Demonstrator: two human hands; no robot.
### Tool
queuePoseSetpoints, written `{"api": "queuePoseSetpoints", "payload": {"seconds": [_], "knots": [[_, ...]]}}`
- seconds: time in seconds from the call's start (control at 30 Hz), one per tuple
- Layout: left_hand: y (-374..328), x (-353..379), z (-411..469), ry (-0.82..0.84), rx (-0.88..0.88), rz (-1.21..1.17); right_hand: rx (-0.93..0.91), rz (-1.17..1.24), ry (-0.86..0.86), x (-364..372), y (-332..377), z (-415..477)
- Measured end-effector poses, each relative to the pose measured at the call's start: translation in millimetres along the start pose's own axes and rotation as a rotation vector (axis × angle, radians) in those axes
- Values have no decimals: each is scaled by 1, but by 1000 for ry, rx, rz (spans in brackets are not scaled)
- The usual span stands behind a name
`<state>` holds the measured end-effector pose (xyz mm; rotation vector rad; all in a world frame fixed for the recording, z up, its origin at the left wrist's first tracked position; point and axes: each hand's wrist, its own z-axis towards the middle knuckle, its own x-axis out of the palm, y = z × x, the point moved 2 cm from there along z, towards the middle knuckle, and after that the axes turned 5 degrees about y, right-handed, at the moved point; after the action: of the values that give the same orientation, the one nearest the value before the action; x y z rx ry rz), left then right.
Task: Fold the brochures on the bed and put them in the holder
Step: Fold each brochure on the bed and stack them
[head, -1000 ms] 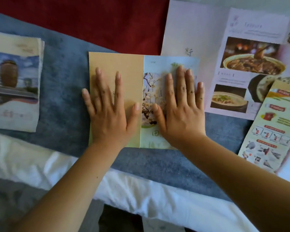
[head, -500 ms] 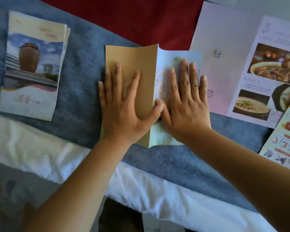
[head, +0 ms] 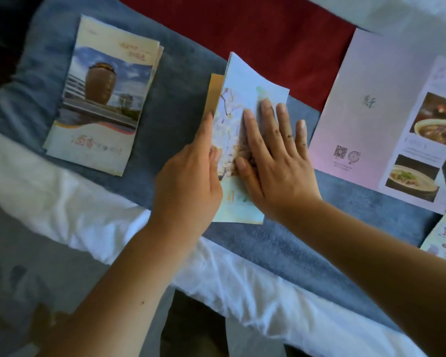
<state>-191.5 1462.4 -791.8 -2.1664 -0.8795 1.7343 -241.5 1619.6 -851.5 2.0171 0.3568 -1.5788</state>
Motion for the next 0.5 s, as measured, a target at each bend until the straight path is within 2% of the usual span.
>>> {"api": "queuePoseSetpoints", "payload": {"seconds": [0.17,0.5], "knots": [[15,-26,0,-141,-25,121,-13,42,-44,-8,32,19],[68,-45,20,-176,-103,297,-53,30,-40,-4,73,52]]}}
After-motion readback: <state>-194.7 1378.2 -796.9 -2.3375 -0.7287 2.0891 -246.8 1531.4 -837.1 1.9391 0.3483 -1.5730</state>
